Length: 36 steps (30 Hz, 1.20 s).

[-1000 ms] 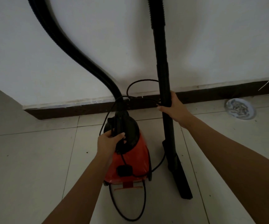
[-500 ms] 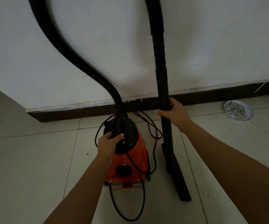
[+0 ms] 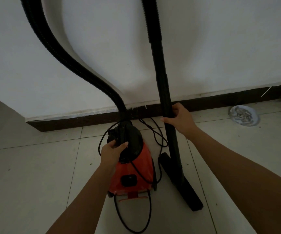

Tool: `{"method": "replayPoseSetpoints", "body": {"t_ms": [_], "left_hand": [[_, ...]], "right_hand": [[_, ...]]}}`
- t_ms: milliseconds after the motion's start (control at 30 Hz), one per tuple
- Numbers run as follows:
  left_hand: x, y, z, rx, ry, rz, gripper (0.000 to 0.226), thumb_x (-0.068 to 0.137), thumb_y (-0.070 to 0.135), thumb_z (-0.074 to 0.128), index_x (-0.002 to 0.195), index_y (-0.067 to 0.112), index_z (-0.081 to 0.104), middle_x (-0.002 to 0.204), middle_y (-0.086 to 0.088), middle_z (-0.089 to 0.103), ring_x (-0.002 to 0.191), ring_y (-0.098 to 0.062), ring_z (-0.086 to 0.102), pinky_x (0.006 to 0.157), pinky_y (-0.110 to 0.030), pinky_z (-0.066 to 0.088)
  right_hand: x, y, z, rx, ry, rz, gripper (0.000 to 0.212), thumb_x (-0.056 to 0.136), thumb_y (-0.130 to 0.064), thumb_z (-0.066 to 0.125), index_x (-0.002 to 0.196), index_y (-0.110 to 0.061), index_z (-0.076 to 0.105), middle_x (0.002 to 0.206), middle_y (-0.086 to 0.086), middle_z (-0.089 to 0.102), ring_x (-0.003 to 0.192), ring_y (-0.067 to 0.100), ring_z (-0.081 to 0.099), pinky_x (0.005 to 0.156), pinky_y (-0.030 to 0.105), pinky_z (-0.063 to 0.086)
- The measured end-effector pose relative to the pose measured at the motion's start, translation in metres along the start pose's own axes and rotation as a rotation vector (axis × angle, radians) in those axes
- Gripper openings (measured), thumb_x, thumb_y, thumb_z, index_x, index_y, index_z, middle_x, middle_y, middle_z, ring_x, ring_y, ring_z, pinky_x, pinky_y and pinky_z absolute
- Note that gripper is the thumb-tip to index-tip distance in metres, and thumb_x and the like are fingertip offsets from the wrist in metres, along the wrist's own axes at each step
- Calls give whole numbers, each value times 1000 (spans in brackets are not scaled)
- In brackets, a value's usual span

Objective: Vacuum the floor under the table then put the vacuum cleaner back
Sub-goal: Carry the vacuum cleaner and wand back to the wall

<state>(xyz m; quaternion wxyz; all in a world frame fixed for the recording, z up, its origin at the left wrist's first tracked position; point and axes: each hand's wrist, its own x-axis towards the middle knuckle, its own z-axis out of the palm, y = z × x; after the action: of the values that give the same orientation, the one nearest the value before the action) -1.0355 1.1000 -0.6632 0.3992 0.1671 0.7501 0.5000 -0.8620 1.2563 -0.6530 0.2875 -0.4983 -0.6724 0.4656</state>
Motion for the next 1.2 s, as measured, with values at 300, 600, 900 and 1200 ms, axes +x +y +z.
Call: {"method": "replayPoseSetpoints", "body": {"t_ms": [300,600,900,1200], "left_hand": [[0,-2,0,5,1,7,33,86,8,64,119,3,62,108,-15,68,84,-17,63,65,-17,49],[-2,-3,0,15,8,2,28,88,10,63,114,1,64,86,-1,67,90,-20,66,57,-12,48],[0,-4,-5,42,-5,-6,20,90,16,61,103,3,66,91,-3,67,80,-12,62,55,-11,47],[-2,-6,-6,28,0,2,15,91,25,59,78,19,62,80,1,64,76,-10,61,61,-18,45]], "right_hand": [[8,-2,7,-99,-2,-54,49,84,-15,68,126,-4,44,123,12,56,98,9,49,73,15,42],[4,2,13,-29,28,4,58,82,-18,70,131,-6,42,124,11,56,109,17,53,83,23,43],[-3,2,13,11,-27,26,50,86,-21,65,130,-10,46,123,8,56,106,13,52,76,17,41],[-4,4,8,78,-4,49,52,85,-19,67,131,-10,45,115,2,54,96,9,51,62,10,39]]}}
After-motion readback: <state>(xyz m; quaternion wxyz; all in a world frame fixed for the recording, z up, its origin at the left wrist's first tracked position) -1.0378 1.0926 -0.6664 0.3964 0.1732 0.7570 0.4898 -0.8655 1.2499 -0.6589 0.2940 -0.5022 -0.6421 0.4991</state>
